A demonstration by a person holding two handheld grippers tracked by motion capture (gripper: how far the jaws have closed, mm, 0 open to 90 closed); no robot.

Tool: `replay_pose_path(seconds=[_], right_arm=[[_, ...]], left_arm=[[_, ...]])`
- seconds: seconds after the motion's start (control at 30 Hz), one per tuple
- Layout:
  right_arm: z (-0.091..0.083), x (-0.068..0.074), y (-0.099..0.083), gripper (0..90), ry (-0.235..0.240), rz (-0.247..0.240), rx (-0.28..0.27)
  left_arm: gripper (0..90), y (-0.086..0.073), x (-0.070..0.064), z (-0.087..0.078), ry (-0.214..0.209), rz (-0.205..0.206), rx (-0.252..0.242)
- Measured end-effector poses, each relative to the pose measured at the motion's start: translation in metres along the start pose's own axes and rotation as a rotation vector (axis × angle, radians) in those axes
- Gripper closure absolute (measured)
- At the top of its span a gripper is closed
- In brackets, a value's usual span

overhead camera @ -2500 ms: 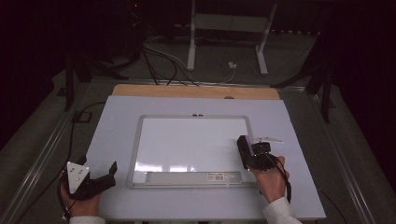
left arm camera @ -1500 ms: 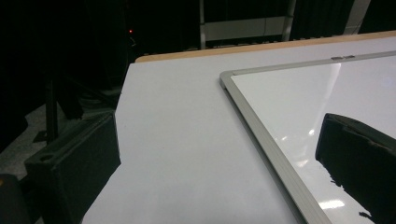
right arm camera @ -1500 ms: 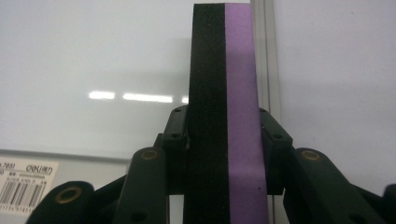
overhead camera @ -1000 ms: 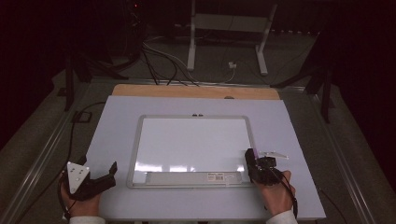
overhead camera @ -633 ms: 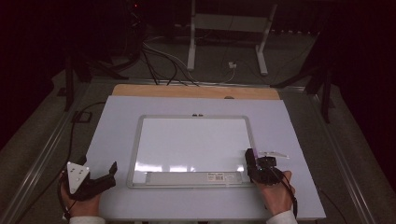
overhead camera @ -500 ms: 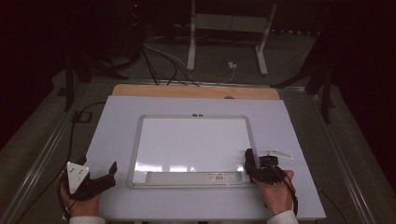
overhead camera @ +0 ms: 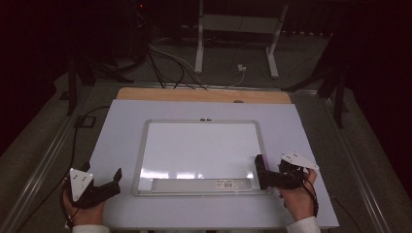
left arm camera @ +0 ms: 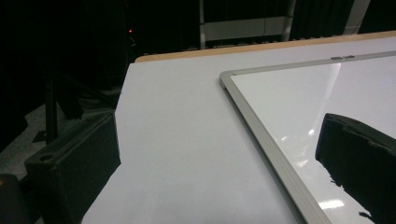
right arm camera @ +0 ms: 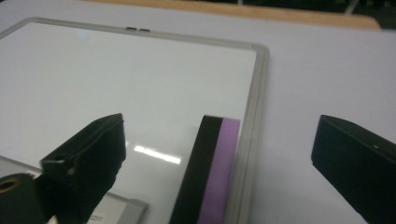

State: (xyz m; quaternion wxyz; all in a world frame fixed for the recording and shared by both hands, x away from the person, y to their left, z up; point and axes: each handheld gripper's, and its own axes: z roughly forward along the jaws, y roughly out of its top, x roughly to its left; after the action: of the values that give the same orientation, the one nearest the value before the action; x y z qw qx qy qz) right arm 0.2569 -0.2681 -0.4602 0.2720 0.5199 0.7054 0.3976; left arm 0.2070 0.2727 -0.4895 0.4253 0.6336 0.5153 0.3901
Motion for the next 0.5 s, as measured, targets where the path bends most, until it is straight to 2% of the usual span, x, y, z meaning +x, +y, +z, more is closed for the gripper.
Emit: replay_pose_path(seconds=[0.1, 0.23, 0.37, 0.5], right_arm=[[-0.004, -0.006, -0.002, 1.5, 0.02, -0.03, -0.044], [-0.008, -0.014, -0.005, 1.5, 0.058, -0.045, -0.083], [-0.012, -0.021, -0.01, 1.6, 0.09, -0.047, -0.136], [-0.017, -0.027, -0.016, 1.6, 0.11, -0.04, -0.157]], left_arm=[[0.6, 0.0, 0.0, 0.0, 0.0, -0.003, -0.002], [0.6, 0.0, 0.0, 0.0, -0.002, -0.001, -0.001], [0.6, 0.001, 0.0, -0.001, -0.006, 0.0, -0.003], [0.6, 0.001, 0.0, -0.001, -0.009, -0.001, -0.002]])
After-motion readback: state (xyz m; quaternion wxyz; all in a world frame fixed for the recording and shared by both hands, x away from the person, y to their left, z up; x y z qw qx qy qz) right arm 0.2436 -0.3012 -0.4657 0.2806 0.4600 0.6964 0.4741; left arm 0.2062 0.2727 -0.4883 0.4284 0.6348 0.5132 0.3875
